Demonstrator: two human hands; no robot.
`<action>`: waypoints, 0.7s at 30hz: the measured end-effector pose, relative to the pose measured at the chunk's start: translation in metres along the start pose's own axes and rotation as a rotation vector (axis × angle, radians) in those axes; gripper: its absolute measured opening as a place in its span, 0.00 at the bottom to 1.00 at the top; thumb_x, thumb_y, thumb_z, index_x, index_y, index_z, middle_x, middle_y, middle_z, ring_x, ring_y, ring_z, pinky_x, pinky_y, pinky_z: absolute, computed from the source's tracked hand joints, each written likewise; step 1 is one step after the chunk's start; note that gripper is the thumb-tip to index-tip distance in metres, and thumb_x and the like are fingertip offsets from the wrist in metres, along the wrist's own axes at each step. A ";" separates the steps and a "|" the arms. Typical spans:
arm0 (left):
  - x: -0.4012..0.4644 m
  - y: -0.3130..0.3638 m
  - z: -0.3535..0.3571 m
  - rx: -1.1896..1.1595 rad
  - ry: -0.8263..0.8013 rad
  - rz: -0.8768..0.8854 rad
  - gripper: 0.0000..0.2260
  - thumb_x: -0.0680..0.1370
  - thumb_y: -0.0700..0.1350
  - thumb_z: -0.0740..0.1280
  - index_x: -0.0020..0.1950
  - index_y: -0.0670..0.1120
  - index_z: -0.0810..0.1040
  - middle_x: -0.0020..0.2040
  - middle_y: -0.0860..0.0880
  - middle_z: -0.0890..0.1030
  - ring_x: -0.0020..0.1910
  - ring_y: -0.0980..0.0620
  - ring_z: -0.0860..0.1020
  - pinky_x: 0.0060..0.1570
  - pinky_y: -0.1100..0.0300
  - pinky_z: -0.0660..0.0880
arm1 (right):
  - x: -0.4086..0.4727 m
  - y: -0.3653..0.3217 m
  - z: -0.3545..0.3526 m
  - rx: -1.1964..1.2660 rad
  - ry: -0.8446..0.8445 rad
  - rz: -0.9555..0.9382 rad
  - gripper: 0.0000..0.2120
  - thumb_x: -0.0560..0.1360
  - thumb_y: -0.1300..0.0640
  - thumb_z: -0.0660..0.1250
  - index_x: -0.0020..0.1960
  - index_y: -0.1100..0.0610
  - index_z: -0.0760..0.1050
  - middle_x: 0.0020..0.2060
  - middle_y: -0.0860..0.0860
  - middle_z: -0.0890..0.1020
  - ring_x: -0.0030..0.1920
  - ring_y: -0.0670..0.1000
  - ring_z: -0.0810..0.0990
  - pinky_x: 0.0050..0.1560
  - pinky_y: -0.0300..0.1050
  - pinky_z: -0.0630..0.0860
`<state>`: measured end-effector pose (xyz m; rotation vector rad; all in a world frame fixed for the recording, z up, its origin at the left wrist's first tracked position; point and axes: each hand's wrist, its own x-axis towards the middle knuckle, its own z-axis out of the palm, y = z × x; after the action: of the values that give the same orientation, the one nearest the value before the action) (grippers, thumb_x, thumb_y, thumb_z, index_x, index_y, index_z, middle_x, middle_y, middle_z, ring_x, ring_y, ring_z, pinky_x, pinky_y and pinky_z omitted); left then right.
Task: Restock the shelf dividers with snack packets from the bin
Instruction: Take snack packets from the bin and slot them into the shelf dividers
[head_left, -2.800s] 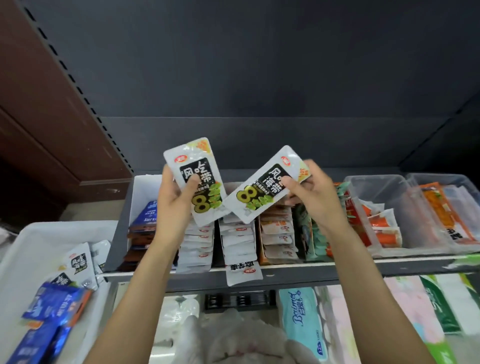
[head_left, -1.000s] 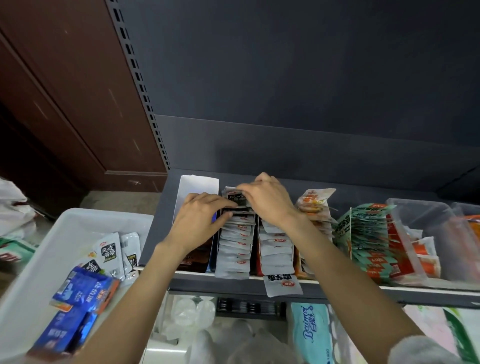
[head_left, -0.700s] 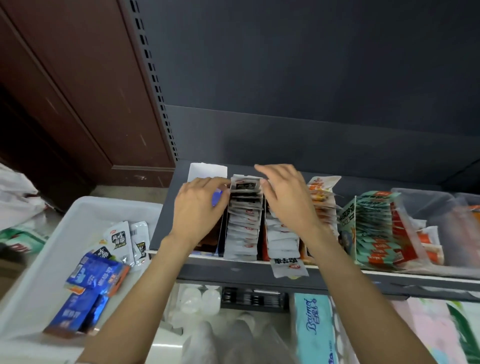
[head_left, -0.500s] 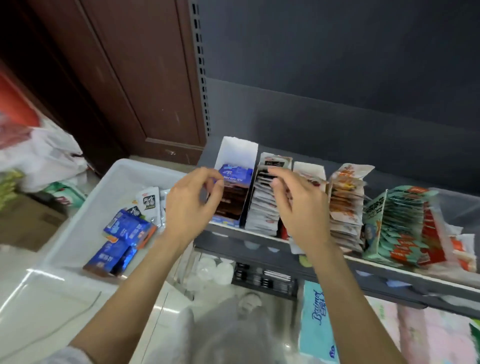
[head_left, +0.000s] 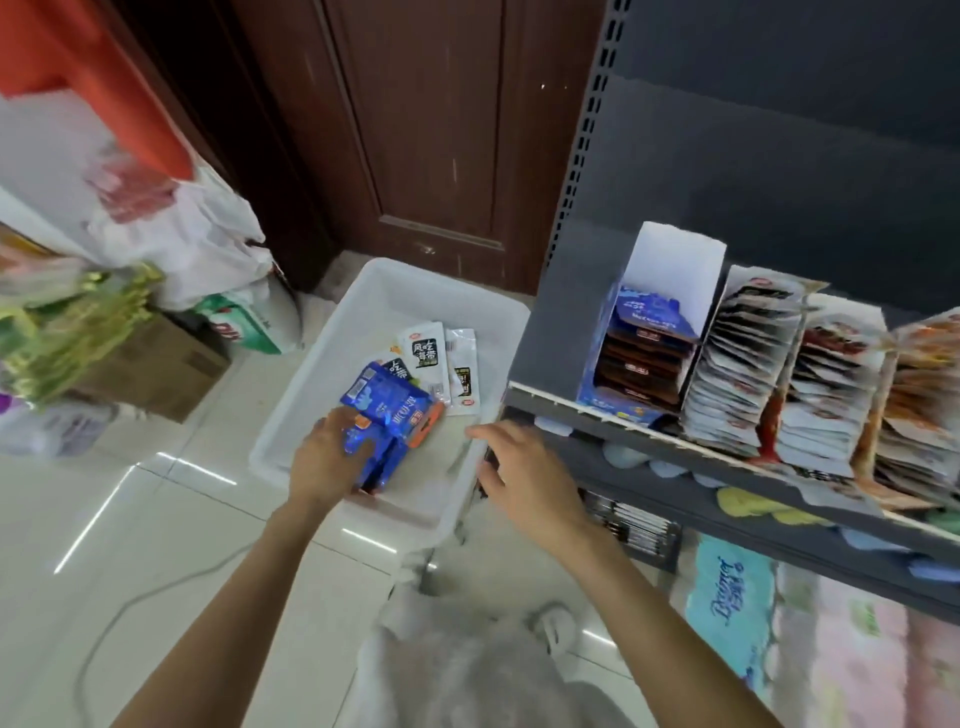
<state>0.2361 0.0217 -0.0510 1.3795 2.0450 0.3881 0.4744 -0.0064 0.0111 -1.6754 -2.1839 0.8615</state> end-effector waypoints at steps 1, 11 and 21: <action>0.016 -0.008 0.000 0.040 -0.016 -0.015 0.19 0.74 0.43 0.69 0.65 0.45 0.73 0.59 0.42 0.77 0.57 0.41 0.76 0.56 0.49 0.73 | 0.014 -0.005 0.011 0.000 -0.023 0.023 0.18 0.78 0.59 0.59 0.68 0.53 0.69 0.63 0.49 0.73 0.62 0.51 0.71 0.59 0.43 0.67; 0.084 -0.053 0.025 0.427 -0.343 0.041 0.38 0.74 0.52 0.68 0.76 0.44 0.51 0.67 0.44 0.65 0.62 0.43 0.70 0.57 0.52 0.70 | 0.162 -0.012 0.134 -0.137 -0.142 0.341 0.28 0.77 0.51 0.65 0.73 0.56 0.62 0.68 0.55 0.67 0.68 0.56 0.66 0.69 0.50 0.65; 0.093 -0.069 0.039 0.381 -0.493 0.118 0.43 0.76 0.43 0.67 0.77 0.48 0.37 0.61 0.38 0.70 0.59 0.40 0.69 0.57 0.52 0.68 | 0.162 -0.012 0.166 -0.112 -0.154 0.629 0.37 0.72 0.52 0.72 0.74 0.45 0.55 0.58 0.55 0.72 0.55 0.56 0.77 0.48 0.48 0.74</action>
<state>0.1886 0.0740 -0.1509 1.6276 1.6798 -0.2906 0.3272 0.0950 -0.1375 -2.4872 -1.8242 1.0516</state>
